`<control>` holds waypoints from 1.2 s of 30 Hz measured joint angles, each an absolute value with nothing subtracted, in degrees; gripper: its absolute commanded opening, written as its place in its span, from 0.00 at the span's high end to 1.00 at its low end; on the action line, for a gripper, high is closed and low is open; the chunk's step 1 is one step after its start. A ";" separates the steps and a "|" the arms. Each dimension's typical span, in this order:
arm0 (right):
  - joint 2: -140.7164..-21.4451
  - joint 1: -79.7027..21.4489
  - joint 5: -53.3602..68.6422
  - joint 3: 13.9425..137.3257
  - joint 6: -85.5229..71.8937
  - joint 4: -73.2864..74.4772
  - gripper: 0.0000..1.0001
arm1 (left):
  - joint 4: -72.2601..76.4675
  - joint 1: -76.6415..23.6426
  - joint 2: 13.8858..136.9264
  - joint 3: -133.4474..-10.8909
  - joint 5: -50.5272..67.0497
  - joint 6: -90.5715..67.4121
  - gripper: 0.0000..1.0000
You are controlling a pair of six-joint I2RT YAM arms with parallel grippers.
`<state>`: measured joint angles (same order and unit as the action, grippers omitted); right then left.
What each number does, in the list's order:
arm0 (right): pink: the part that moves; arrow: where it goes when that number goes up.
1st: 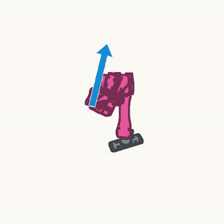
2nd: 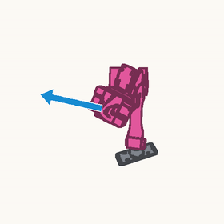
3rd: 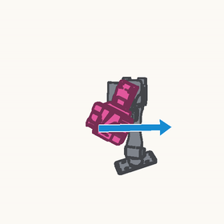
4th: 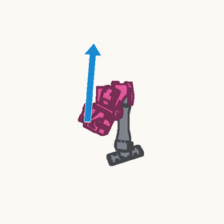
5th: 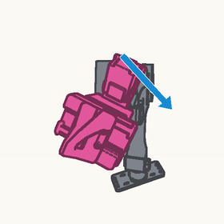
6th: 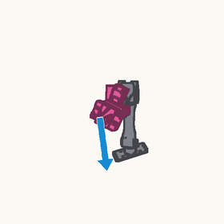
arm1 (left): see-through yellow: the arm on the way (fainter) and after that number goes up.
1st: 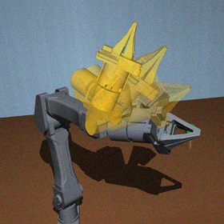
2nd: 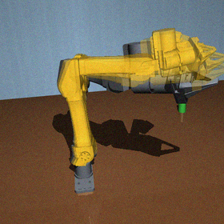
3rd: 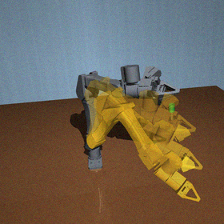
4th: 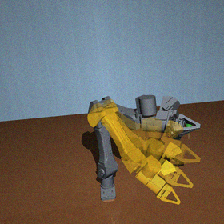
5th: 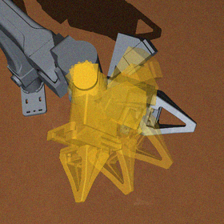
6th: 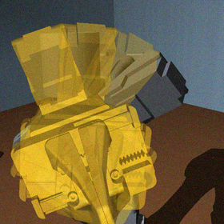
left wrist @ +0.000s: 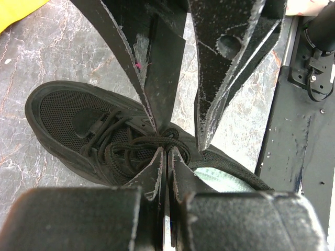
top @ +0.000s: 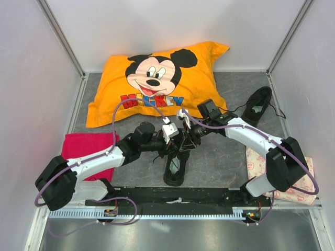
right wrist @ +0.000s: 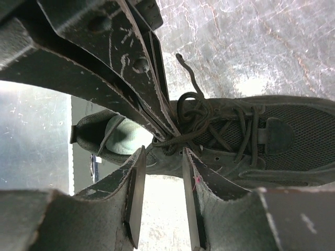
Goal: Tie the shoes
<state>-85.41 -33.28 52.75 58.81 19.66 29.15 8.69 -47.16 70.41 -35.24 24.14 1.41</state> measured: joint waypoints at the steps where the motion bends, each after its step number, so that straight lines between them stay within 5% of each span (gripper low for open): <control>1: -85.41 -33.30 52.66 58.94 19.88 29.15 0.60 | 8.71 -47.13 70.41 -35.22 24.23 1.48 0.98; 18: -82.17 -33.91 49.60 59.18 33.39 33.80 0.57 | 8.73 -46.98 70.46 -35.22 24.93 2.68 0.98; 36: -82.13 -35.05 47.70 59.18 39.53 32.34 0.65 | 8.95 -46.63 70.46 -35.22 26.13 3.25 0.99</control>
<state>-82.13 -35.05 47.70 59.18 39.53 32.34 8.95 -46.63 70.46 -35.22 26.13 3.25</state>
